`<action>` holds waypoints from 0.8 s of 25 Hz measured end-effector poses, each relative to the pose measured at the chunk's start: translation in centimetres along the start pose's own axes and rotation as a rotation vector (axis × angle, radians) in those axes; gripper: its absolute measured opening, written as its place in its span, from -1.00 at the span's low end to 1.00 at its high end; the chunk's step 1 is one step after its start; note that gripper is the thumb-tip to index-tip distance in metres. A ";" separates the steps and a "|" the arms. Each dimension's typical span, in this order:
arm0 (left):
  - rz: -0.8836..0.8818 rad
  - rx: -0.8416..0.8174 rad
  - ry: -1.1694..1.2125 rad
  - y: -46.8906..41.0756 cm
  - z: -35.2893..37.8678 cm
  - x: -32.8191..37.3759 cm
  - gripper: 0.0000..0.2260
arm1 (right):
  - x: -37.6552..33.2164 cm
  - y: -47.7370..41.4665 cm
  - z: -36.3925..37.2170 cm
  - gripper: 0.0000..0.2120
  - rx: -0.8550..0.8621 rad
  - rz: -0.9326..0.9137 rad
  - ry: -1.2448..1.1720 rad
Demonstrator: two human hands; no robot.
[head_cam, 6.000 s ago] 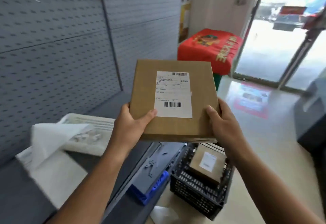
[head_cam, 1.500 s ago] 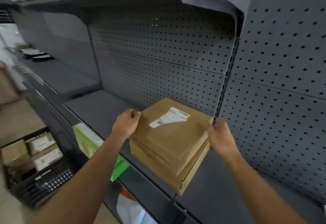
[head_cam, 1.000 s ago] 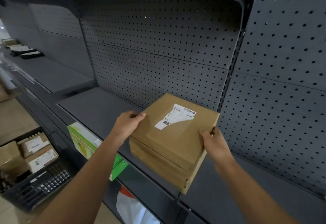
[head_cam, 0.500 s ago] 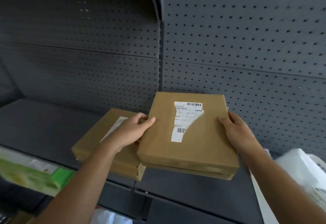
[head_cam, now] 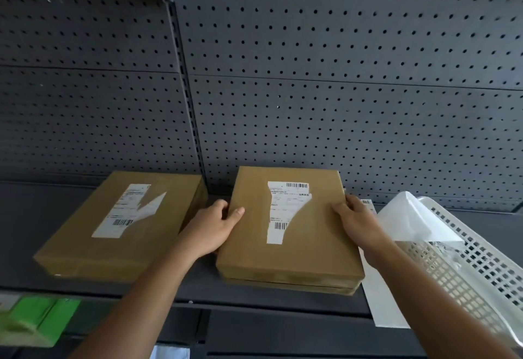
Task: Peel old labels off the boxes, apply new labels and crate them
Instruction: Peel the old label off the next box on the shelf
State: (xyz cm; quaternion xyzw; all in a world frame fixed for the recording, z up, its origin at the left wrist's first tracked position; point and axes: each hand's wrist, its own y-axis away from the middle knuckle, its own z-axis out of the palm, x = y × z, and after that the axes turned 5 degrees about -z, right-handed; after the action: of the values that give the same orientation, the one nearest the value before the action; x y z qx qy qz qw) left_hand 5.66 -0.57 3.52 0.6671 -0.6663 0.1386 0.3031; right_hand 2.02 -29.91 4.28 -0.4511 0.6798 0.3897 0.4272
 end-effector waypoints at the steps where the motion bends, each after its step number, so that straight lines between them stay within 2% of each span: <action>1: -0.013 -0.020 -0.003 0.0 0.4 -0.1 -0.37 | 0.7 -0.2 0.2 -0.75 -0.001 0.006 0.011; 5: -0.053 -0.051 -0.005 0.0 2.0 -1.1 -0.36 | 3.1 -1.0 1.2 -0.61 -0.018 0.034 0.136; 9: -0.083 -0.032 -0.035 -0.4 2.8 -1.6 -0.37 | 3.8 -1.7 1.4 -0.56 0.037 0.017 0.183; 12: -0.066 0.051 -0.055 -0.7 2.8 -1.4 -0.42 | 3.8 -1.8 1.1 -0.58 0.145 -0.130 0.364; 15: 0.065 0.185 -0.023 -1.2 2.9 -0.7 -0.50 | 2.9 -1.9 1.2 -0.76 0.224 -0.334 0.507; 18: 0.230 0.271 0.004 -2.1 3.4 0.3 -0.59 | 1.4 -3.0 2.6 -0.91 0.174 -0.557 0.585; 20: 0.301 0.290 -0.011 -3.0 3.9 0.7 -0.64 | 0.3 -4.1 4.3 -0.92 0.087 -0.684 0.656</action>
State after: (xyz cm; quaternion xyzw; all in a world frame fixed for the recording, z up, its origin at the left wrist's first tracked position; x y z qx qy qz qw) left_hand 7.76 -3.69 0.26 0.5974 -0.7330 0.2734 0.1761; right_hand 6.78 -27.27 2.01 -0.7300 0.6070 0.0349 0.3122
